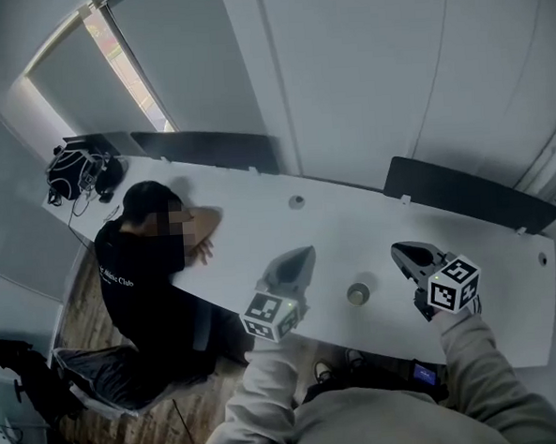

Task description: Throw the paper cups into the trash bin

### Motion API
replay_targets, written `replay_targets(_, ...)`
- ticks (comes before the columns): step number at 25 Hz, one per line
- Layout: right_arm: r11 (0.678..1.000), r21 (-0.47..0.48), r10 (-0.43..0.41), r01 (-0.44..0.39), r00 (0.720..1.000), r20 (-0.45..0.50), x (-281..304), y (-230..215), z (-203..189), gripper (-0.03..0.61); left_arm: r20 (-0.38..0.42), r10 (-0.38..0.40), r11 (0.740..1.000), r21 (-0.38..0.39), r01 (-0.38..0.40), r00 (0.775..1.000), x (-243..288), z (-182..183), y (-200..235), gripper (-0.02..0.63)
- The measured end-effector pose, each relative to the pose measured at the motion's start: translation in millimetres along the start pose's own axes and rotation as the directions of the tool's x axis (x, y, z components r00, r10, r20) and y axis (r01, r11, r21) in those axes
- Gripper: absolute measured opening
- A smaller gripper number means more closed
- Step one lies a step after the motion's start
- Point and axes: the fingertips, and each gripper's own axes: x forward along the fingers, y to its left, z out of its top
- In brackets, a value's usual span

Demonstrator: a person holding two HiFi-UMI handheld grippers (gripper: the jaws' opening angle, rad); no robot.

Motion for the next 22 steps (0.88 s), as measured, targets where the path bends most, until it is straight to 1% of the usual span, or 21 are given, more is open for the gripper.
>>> replay_targets(2, 0.999, -0.036, 0.006, -0.006, 1.000, -0.006, 9, -1, 6, 0.011, -0.019, 0.006, 1.000, 0.004, -0.006, 1.000, -2, -3, 8, -0.011)
replay_targets(4, 0.999, -0.054, 0.009, -0.010, 1.000, -0.021, 16, -2, 4, 0.011, -0.039, 0.006, 1.000, 0.008, -0.005, 0.999, -2, -8, 12, -0.011)
replay_targets(6, 0.998, -0.064, 0.017, -0.020, 0.999, -0.042, 22, -1, -1, 0.011, -0.047, -0.002, 1.000, 0.005, 0.002, 0.999, -1, -12, 12, -0.011)
replay_targets(8, 0.995, -0.097, 0.021, -0.028, 0.997, -0.073, 24, -1, -7, 0.011, -0.051, -0.003, 1.000, -0.006, 0.003, 0.999, 3, -17, 11, -0.011)
replay_targets(12, 0.990, -0.142, -0.013, -0.006, 0.991, -0.132, 26, -7, -20, 0.011, -0.066, -0.011, 1.000, 0.000, 0.011, 0.998, 7, -26, 8, -0.011)
replay_targets(15, 0.986, -0.167, -0.002, -0.027, 0.985, -0.172, 28, -3, -32, 0.011, -0.087, 0.000, 1.000, -0.013, -0.001, 0.996, 4, -39, 8, -0.011)
replay_targets(18, 0.971, -0.229, 0.006, -0.070, 0.963, -0.269, 31, 4, -66, 0.011, -0.109, 0.001, 0.999, -0.038, -0.005, 0.994, -2, -61, 1, -0.011)
replay_targets(20, 0.970, -0.220, 0.021, -0.099, 0.942, -0.334, 32, 7, -95, 0.012, -0.133, -0.005, 0.998, -0.058, -0.003, 0.991, -3, -79, -5, -0.011)
replay_targets(21, 0.972, -0.206, 0.030, -0.111, 0.932, -0.360, 32, 8, -109, 0.022, -0.144, -0.008, 0.998, -0.070, -0.002, 0.990, -4, -87, -8, -0.011)
replay_targets(22, 0.971, -0.202, 0.039, -0.126, 0.921, -0.387, 32, 10, -122, 0.066, -0.153, -0.010, 0.997, -0.082, -0.002, 0.988, -5, -94, -11, -0.011)
